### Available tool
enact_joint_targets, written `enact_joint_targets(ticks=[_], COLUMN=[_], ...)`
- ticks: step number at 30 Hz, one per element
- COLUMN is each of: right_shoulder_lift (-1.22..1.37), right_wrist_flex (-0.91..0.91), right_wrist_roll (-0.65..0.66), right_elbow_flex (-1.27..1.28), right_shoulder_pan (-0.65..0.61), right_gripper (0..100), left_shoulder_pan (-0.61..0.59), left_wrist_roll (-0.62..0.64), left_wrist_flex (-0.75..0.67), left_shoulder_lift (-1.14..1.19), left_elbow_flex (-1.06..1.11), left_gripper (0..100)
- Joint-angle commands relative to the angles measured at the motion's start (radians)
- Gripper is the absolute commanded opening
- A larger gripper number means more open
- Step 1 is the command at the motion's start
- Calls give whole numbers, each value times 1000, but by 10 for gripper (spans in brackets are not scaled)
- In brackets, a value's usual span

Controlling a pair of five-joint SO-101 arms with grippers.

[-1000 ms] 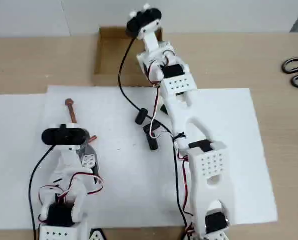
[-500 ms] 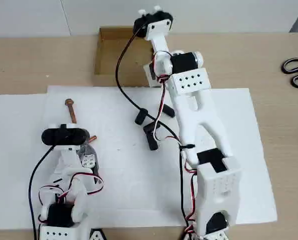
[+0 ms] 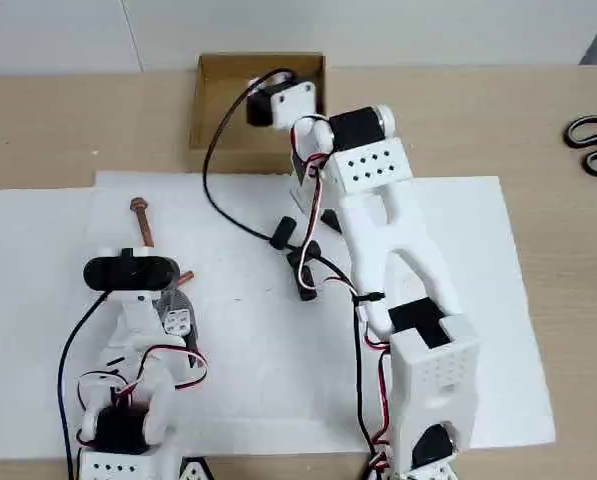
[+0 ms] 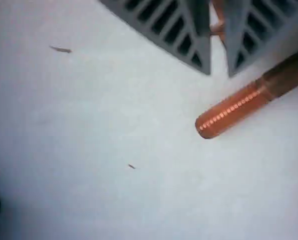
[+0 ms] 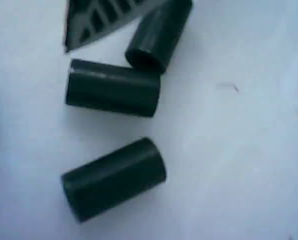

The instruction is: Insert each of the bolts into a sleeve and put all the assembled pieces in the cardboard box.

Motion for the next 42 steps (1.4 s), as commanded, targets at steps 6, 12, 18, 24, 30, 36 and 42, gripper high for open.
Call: enact_joint_targets(ticks=[6, 12, 18, 24, 30, 36, 42], right_shoulder_lift=[97, 177, 216, 268, 311, 334, 326], right_wrist_flex=[7, -38, -87, -107, -130, -120, -120], right_wrist_roll=[181, 219, 247, 279, 282, 275, 275], right_elbow_flex=[-9, -9, -9, -9, -11, -11, -12], right_shoulder_pan=[19, 53, 68, 76, 82, 87, 91], right_gripper=[173, 174, 175, 173, 170, 36, 9], left_shoulder_pan=[-8, -8, -8, -8, -8, -8, -8], left_wrist_roll=[-3, -3, -3, -3, -3, -3, -3], left_wrist_flex=[-18, -17, -17, -17, -17, -17, -17], left_shoulder_lift=[-9, -9, -9, -9, -9, -9, -9], left_elbow_flex=[-5, -5, -5, -5, -5, -5, -5], left_gripper=[6, 6, 6, 6, 6, 6, 6])
